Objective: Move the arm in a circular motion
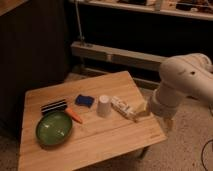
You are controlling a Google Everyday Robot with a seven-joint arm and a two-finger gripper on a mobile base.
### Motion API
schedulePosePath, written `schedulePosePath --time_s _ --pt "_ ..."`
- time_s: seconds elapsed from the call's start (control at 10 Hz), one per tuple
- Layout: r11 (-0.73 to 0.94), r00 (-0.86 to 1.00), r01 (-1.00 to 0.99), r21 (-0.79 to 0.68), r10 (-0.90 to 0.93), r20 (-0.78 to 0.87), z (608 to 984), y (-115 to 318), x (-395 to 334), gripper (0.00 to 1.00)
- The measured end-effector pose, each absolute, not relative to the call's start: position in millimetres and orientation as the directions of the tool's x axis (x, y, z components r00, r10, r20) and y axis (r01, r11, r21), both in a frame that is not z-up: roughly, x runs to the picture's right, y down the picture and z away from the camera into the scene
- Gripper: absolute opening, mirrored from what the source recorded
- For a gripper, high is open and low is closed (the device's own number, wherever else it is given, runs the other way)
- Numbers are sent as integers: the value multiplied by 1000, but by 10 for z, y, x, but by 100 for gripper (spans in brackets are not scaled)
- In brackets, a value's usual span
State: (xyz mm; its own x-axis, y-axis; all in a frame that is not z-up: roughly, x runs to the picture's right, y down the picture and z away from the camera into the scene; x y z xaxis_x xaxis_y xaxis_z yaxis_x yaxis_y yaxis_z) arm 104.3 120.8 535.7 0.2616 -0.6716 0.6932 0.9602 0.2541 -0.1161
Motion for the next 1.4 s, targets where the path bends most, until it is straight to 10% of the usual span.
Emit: schedulePosePath --time_s 0.7,1.4 --pt "44 -70 989 143 -706 705 5277 760 -808 80" --pt "-168 -300 949 266 -740 602 6335 -388 -1544 80"
